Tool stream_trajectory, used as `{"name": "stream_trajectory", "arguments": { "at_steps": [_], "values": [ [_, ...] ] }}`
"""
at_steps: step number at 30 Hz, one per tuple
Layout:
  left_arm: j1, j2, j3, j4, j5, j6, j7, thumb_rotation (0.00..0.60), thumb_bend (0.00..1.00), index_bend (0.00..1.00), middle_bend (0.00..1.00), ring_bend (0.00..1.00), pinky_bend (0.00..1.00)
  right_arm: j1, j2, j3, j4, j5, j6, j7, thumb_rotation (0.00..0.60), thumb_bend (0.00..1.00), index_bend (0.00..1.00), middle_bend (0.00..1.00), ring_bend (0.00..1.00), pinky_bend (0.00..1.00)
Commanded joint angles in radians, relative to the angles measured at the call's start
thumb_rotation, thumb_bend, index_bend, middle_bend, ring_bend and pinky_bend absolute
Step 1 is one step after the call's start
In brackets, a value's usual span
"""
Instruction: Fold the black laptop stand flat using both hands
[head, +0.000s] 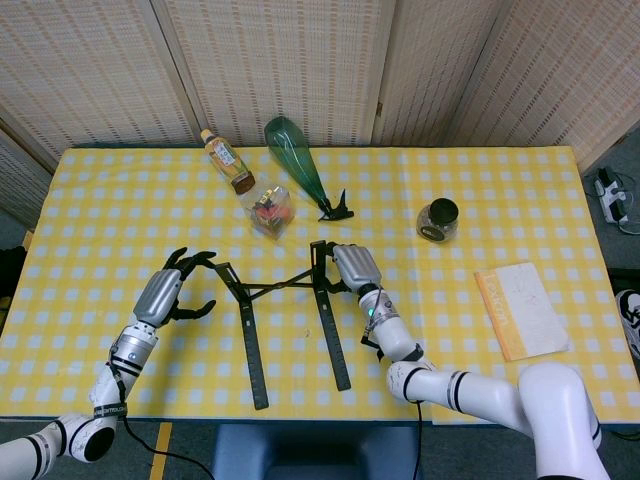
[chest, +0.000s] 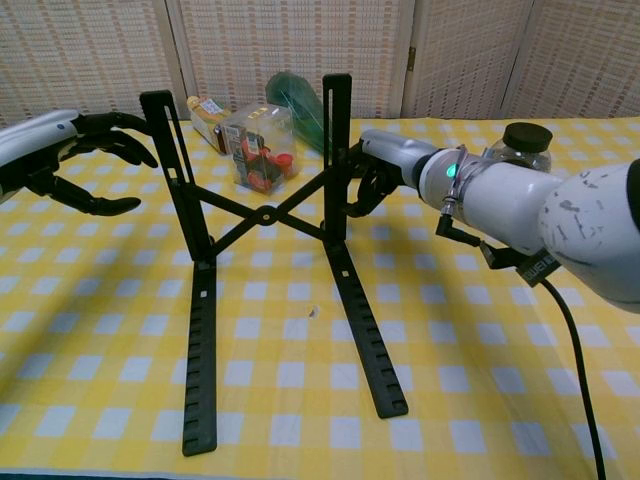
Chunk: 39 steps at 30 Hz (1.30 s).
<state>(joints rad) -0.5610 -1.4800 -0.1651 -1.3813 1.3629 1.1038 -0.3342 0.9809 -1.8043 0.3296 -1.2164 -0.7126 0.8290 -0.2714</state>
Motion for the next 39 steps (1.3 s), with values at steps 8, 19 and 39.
{"name": "stream_trajectory", "arguments": {
  "at_steps": [8, 19, 39],
  "values": [
    [0.002, -0.003, -0.003, 0.011, -0.006, -0.003, -0.004, 0.6, 0.32, 0.2, 0.32, 0.24, 0.0, 0.006, -0.018, 0.01, 0.025, -0.009, -0.001, 0.003, 0.6, 0.42, 0.55, 0.36, 0.38, 0.28],
    [0.003, -0.003, -0.003, 0.023, -0.003, -0.005, -0.014, 0.6, 0.32, 0.19, 0.32, 0.23, 0.0, -0.005, -0.026, 0.013, 0.03, -0.035, 0.009, 0.014, 0.6, 0.42, 0.7, 0.43, 0.43, 0.31],
    [0.029, 0.058, 0.008, 0.011, 0.024, 0.027, -0.025, 0.6, 0.32, 0.15, 0.3, 0.21, 0.0, -0.141, 0.312, -0.16, -0.445, -0.243, -0.046, 0.043, 0.6, 0.42, 0.0, 0.14, 0.2, 0.25]
  ]
}}
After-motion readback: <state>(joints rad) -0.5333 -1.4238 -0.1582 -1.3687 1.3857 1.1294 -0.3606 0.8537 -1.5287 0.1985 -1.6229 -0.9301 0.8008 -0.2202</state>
